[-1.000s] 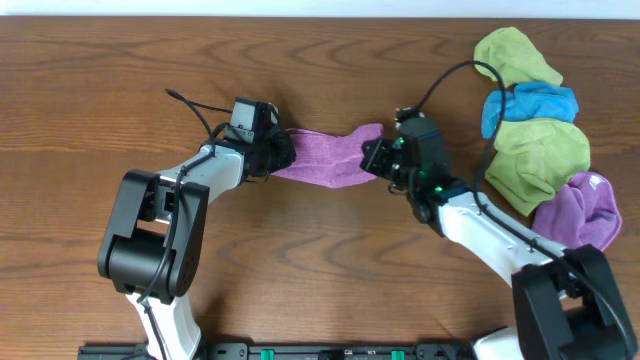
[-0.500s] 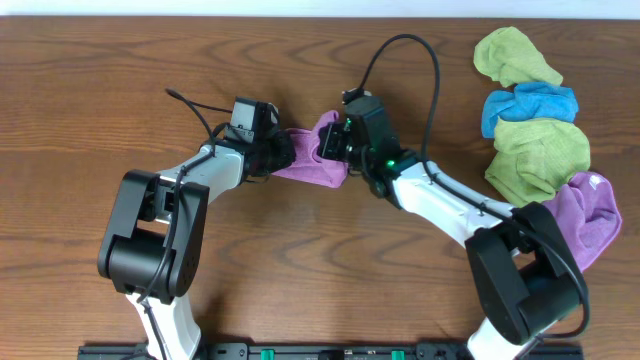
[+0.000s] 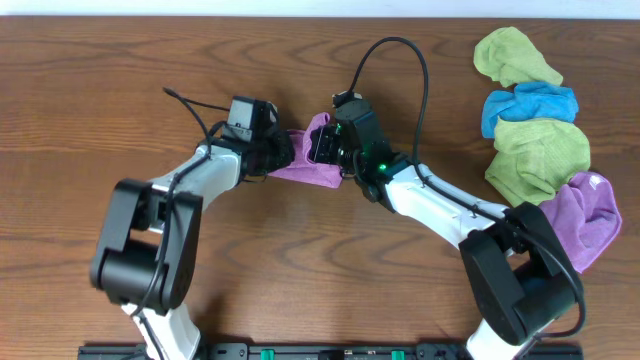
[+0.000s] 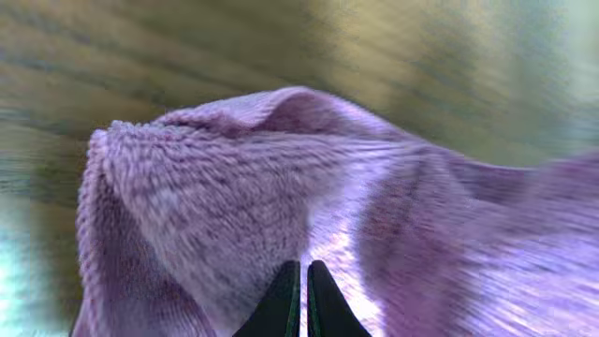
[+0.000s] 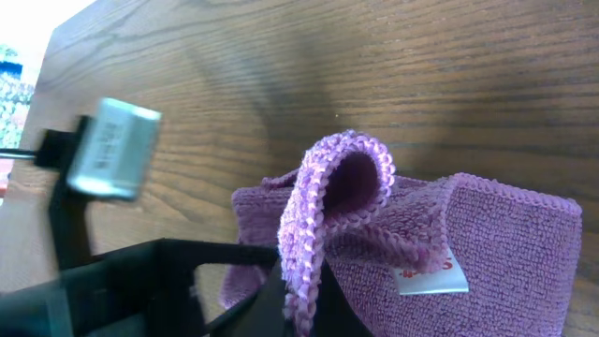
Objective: Fold the cloth
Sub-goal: 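Fold the strip's right end toward the left gripper with the right gripper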
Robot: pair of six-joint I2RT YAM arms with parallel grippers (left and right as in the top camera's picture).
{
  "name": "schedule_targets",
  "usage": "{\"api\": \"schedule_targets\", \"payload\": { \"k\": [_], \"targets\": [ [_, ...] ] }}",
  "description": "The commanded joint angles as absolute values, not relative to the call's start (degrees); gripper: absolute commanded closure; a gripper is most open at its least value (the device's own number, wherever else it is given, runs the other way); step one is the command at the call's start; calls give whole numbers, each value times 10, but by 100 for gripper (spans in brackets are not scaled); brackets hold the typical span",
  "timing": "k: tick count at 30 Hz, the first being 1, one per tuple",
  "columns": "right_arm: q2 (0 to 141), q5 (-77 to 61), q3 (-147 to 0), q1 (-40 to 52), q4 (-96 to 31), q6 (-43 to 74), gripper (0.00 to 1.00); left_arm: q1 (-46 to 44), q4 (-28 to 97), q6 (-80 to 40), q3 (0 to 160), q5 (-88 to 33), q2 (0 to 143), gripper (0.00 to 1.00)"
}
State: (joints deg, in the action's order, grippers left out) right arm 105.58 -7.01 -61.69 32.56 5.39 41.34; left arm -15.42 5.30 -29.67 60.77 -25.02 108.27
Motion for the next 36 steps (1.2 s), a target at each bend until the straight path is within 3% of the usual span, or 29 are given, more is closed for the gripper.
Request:
{"api": "schedule_targets", "payload": {
  "k": [1,5,25,28,31,36],
  "targets": [
    [1063,-67,-635,334,56,401,99,-146,71,-280,611,-220,1035,94],
    [1064,-64,-655,344,46,392,99,-128,109,-261,611,-174,1002,94],
    [1149,-69,-732,374,-3,365,99,-66,135,-257,611,-165,999,94],
    [1151,-73,-733,377,3,361,90,-66,135,-257,610,-165,999,94],
    [1151,-84,-735,383,9,346,69,-66,135,-257,610,-165,999,94],
    [1151,-113,-735,390,20,346,62,-62,135,-257,611,-165,999,94]
  ]
}}
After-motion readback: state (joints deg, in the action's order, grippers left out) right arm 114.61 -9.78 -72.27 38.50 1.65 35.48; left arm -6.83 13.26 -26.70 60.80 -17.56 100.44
